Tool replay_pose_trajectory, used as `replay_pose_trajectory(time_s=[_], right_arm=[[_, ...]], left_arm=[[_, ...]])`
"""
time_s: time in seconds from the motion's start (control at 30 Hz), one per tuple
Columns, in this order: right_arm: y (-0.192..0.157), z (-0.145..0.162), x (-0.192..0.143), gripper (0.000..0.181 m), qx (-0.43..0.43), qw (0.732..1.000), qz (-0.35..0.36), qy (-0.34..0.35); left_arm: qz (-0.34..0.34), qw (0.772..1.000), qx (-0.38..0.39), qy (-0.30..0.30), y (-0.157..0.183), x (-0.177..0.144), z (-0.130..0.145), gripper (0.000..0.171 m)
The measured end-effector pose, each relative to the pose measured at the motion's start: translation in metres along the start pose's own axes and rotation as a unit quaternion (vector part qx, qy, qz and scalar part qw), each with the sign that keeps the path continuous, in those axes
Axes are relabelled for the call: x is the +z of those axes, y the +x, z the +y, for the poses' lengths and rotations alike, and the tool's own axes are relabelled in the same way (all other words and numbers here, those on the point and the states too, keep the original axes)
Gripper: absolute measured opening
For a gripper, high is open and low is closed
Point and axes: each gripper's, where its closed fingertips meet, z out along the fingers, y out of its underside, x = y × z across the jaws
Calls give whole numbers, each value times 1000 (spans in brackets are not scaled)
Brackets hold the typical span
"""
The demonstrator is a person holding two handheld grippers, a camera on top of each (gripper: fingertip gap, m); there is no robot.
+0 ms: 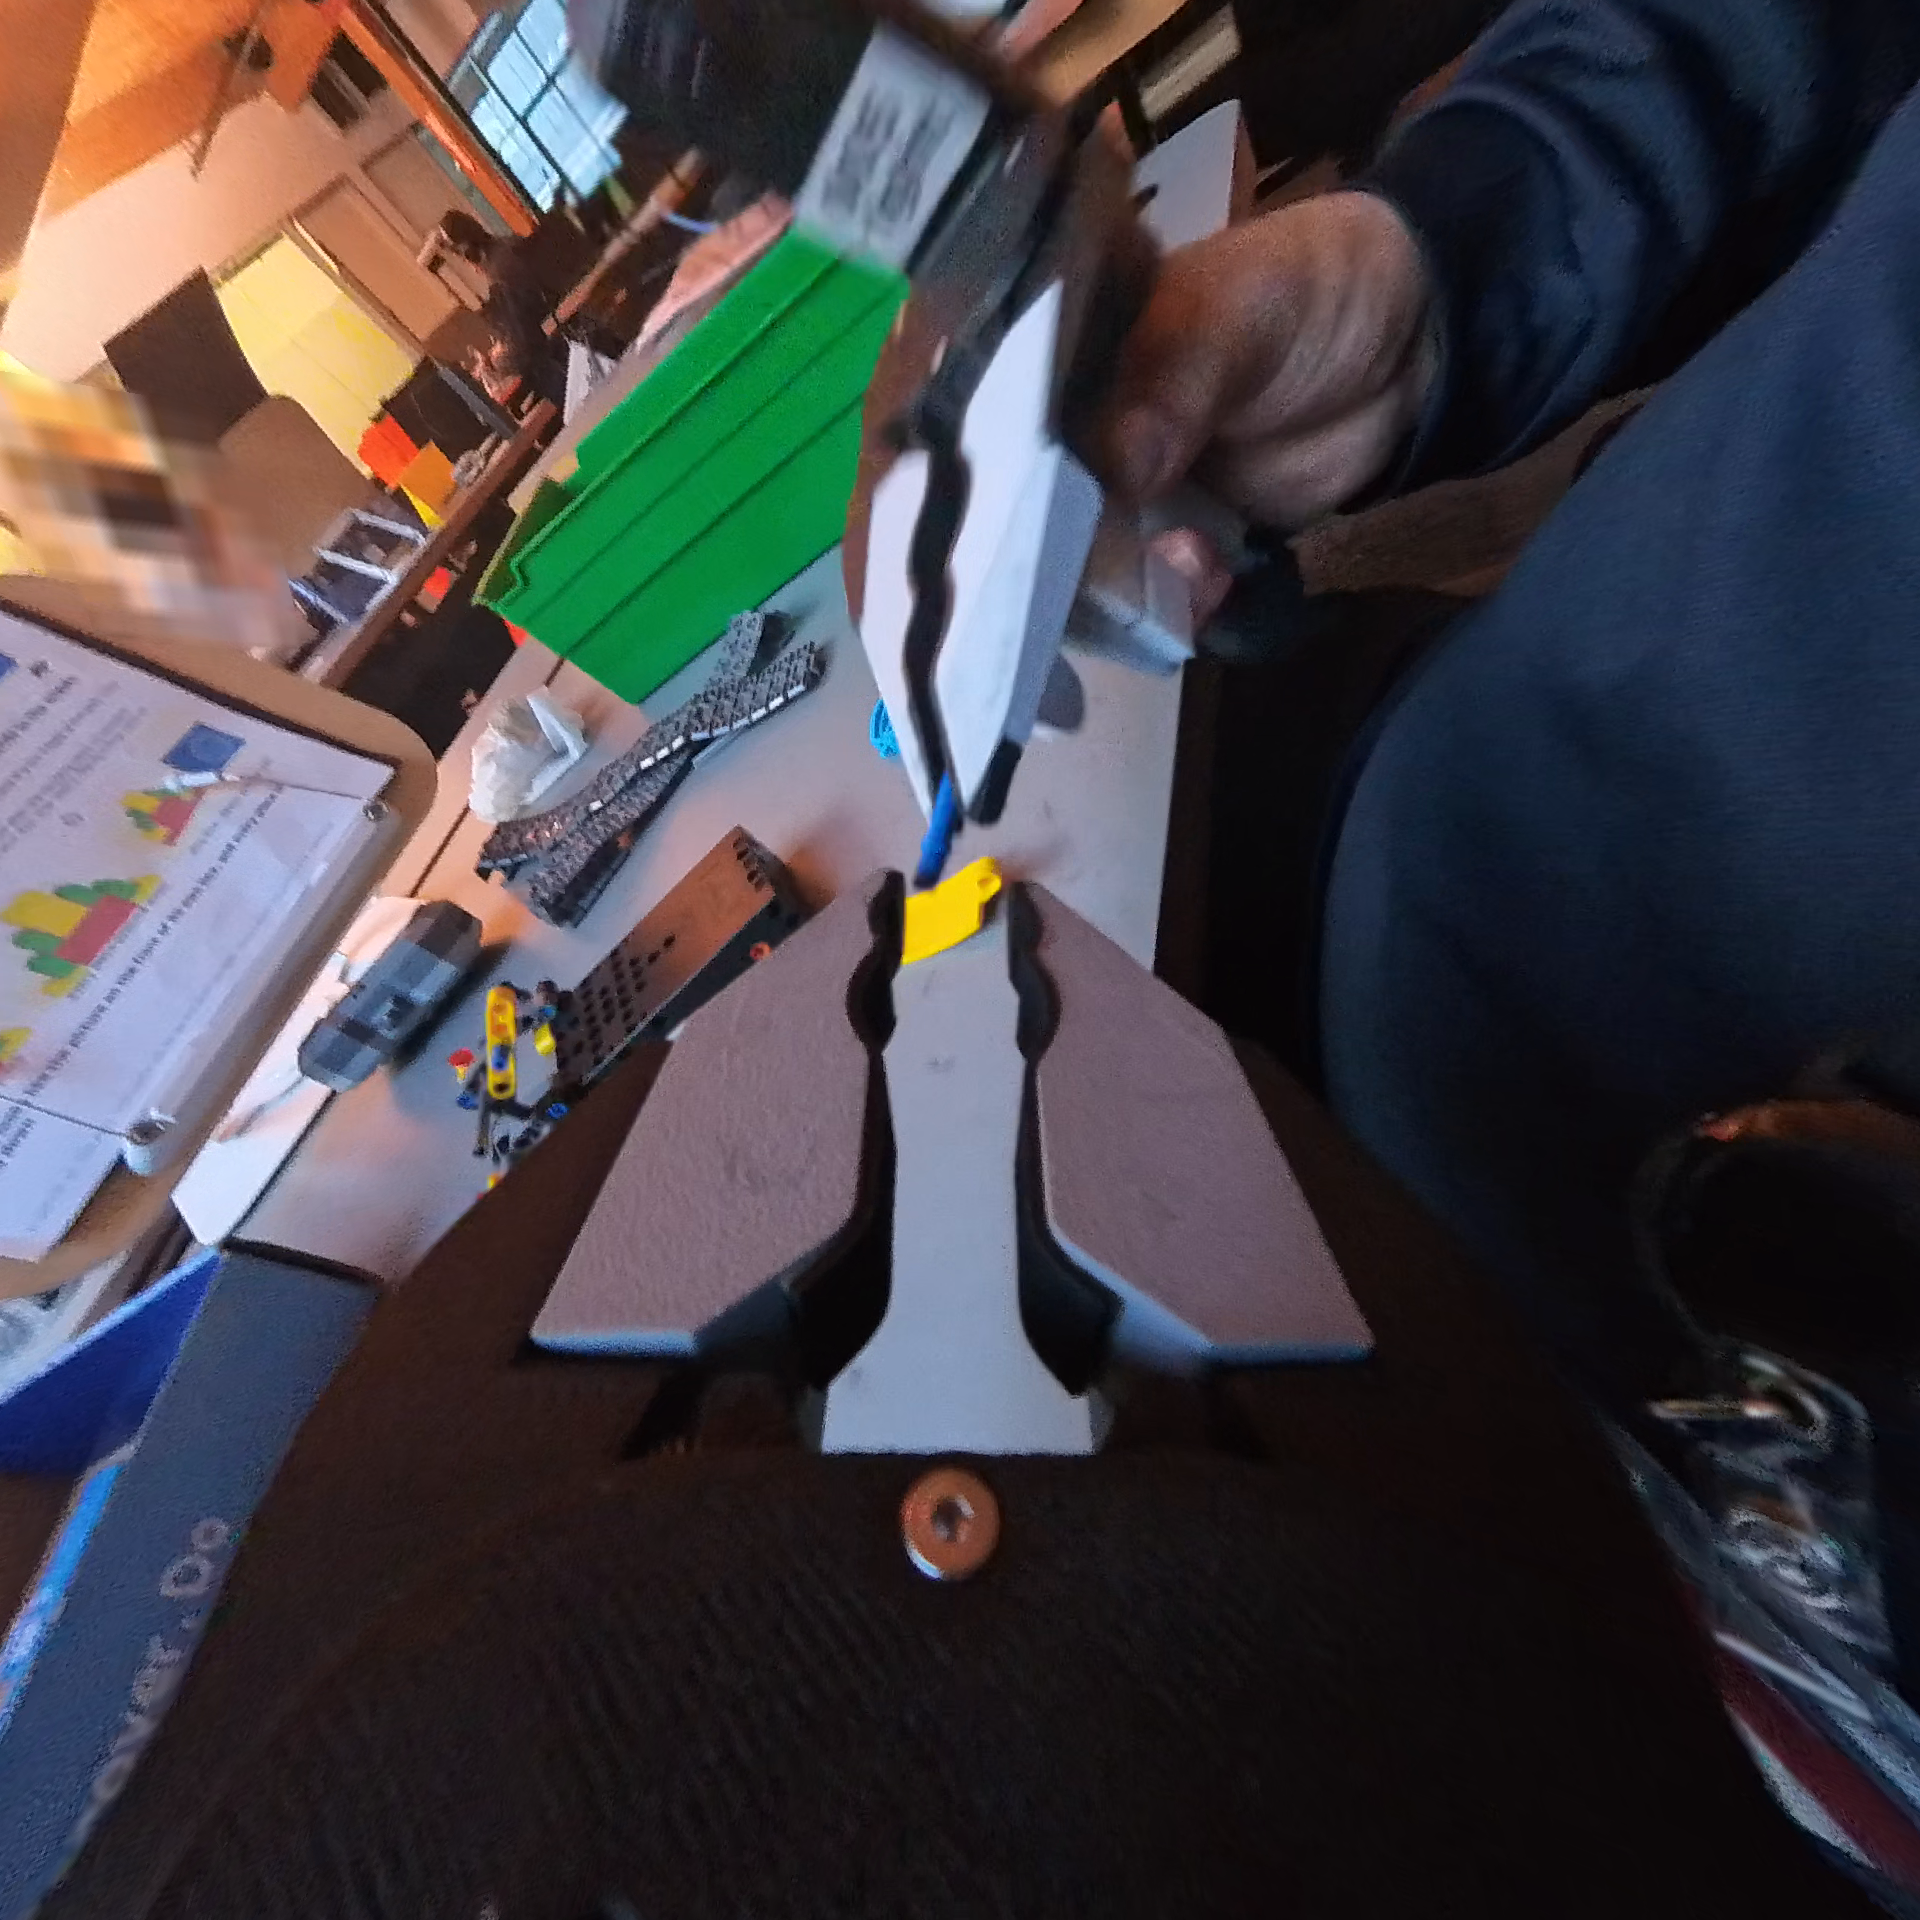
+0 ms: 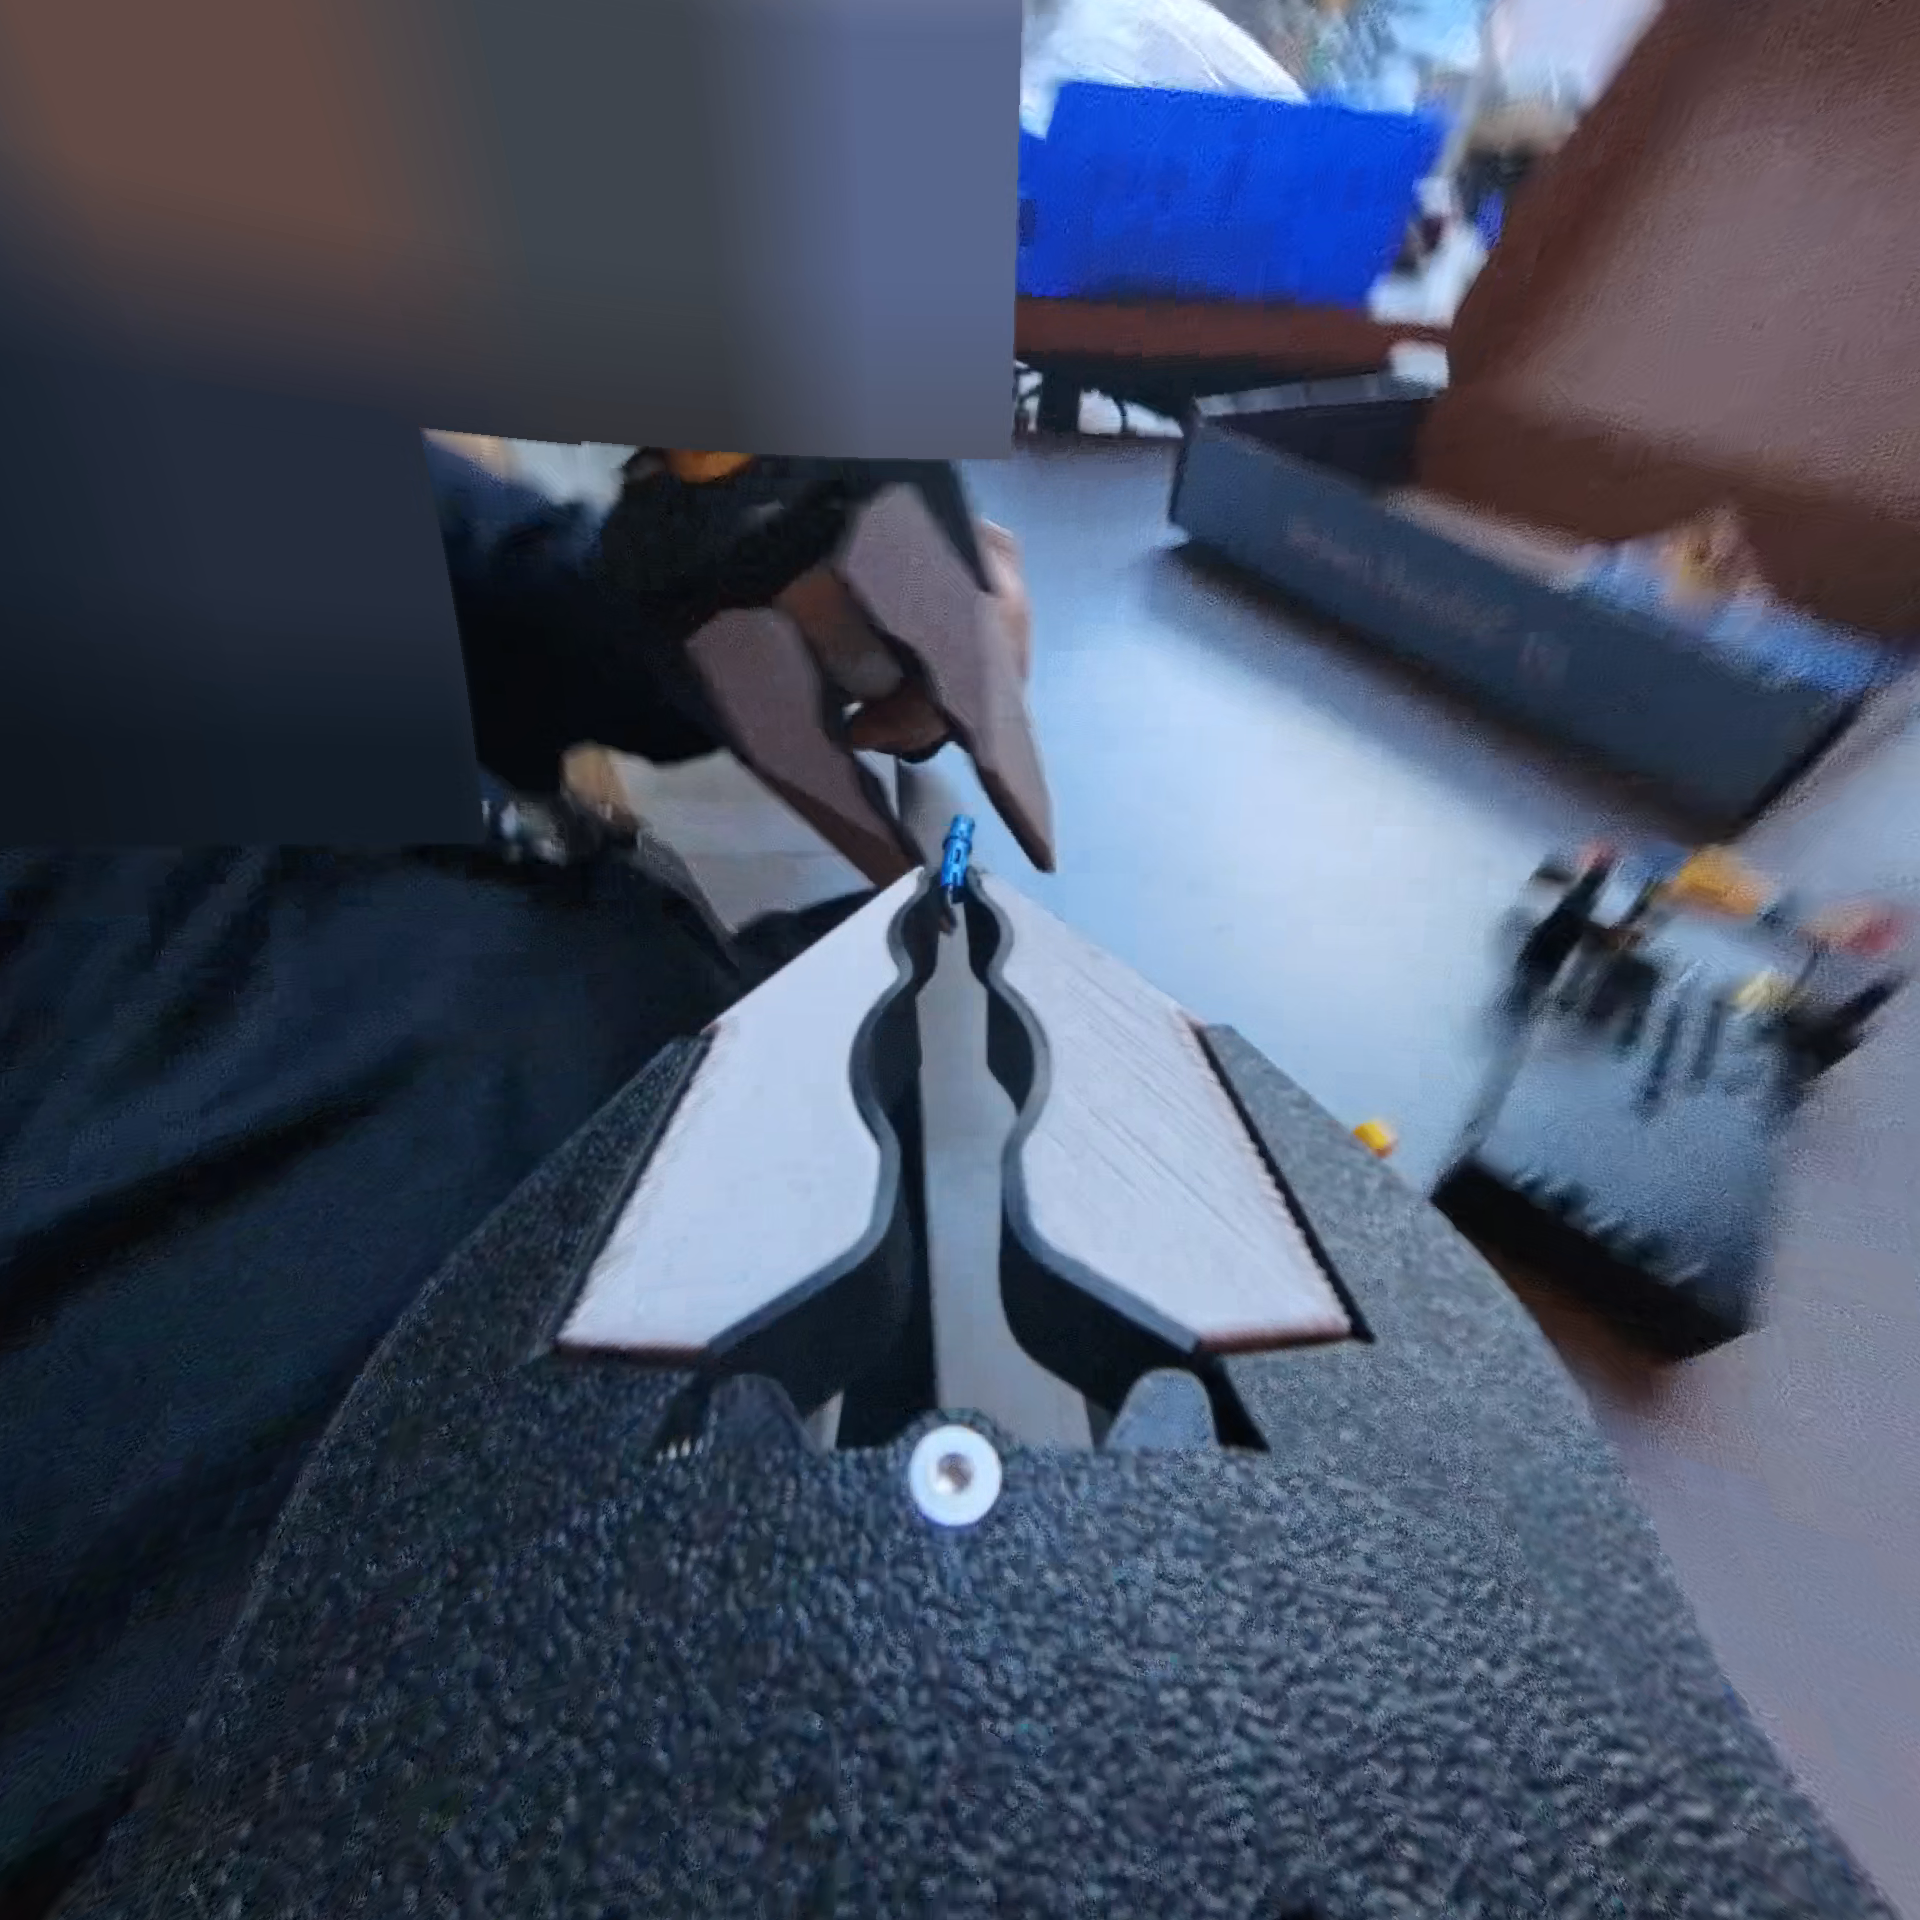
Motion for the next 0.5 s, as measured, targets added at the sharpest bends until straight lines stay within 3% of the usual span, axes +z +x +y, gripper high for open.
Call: replay_pose_trajectory(time_s=[0.1, 0.23, 0.37, 0.5], right_arm=[[4, -10, -14, 3, -171, 982, 80, -8], [29, -22, -44, 2, -220, 960, 169, -36], [108, -57, -160, 2, -195, 902, 382, -47], [181, -34, -283, 3, -48, 860, 499, -89]], left_arm=[[13, 999, -35, -18, -2, 1, 13, 20], [14, 998, -45, -38, -4, 4, 20, 18], [14, 997, -45, -60, -4, 6, 27, 18], [16, 996, -66, -64, -10, 9, 30, 14]])
